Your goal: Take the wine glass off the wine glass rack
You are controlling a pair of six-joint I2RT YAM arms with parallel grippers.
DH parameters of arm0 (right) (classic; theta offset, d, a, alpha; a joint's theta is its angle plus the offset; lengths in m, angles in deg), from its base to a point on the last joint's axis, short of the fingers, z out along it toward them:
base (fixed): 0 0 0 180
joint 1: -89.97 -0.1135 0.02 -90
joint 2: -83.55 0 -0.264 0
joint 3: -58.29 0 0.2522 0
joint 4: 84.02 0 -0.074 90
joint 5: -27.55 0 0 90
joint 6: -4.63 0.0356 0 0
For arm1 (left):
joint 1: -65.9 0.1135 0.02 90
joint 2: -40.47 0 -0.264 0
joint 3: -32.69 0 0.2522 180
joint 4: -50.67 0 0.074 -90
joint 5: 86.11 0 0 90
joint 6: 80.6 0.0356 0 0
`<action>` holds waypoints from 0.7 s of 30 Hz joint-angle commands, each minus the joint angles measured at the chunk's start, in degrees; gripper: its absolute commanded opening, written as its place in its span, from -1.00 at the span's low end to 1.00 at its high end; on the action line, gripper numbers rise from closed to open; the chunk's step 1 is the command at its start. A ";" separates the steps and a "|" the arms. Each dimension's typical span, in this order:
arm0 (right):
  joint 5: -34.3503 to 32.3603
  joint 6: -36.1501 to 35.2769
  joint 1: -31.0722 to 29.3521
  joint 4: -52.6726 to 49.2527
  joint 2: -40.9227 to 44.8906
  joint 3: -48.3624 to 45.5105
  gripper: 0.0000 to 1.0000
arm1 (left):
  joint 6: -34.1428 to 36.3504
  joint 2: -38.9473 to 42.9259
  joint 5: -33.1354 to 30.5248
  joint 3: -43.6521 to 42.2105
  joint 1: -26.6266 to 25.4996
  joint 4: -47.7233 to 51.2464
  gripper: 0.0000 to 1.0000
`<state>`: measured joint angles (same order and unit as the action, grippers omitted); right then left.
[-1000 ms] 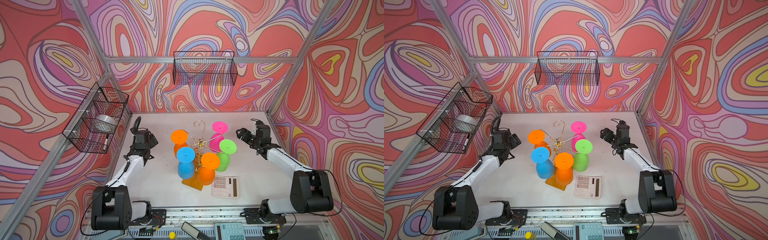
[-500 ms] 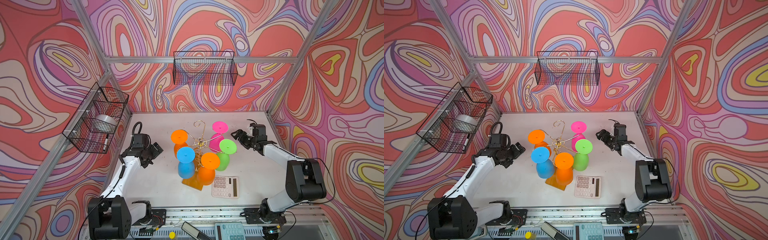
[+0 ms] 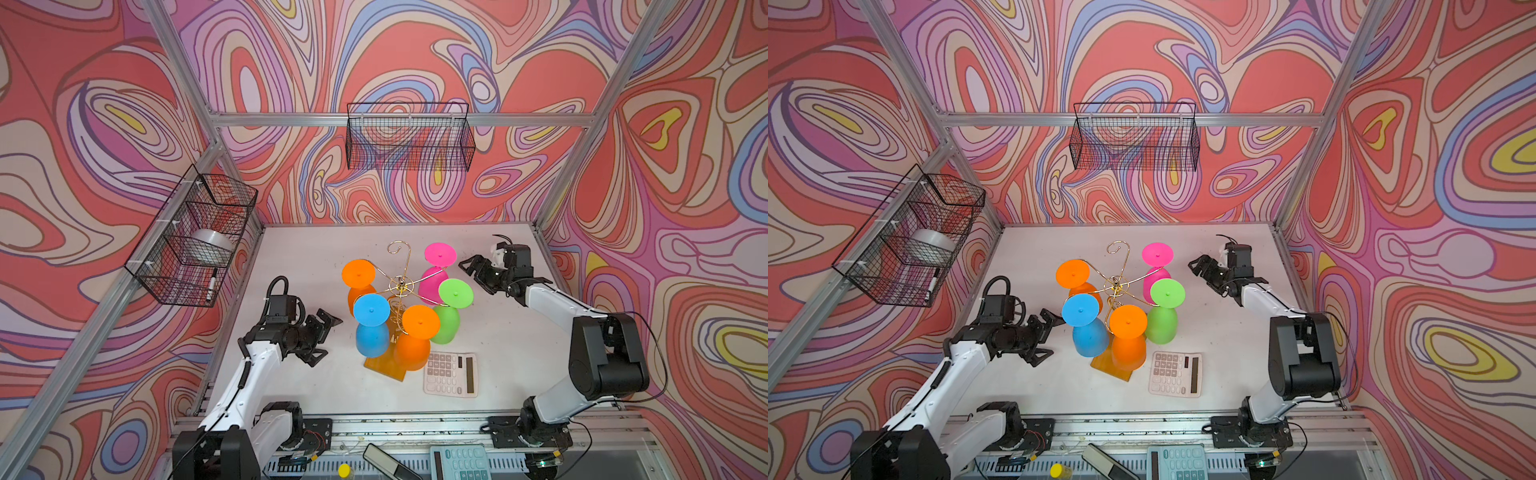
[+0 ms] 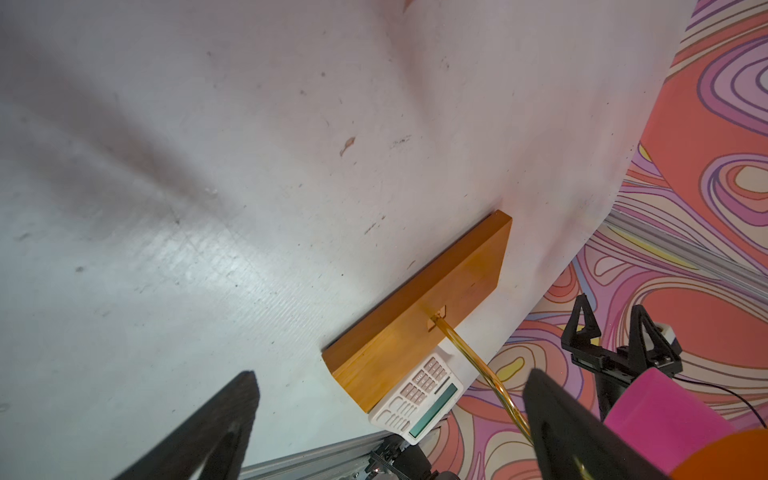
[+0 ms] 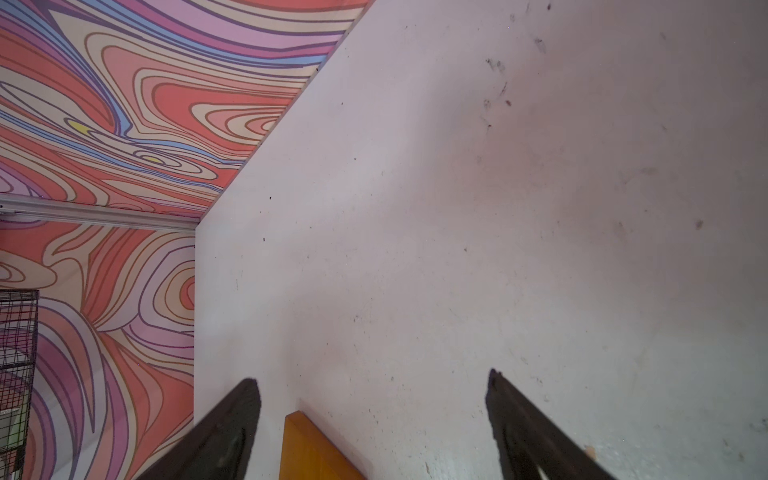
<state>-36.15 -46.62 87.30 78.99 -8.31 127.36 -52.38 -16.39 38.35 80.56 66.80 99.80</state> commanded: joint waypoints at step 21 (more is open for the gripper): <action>3.26 0.95 -0.17 4.31 -1.38 0.41 0.78 | -28.90 1.96 -0.06 -12.61 -16.92 -24.26 0.94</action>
<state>-33.40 -45.62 87.30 82.47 -10.27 127.55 -76.67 -12.50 39.57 67.78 51.07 81.86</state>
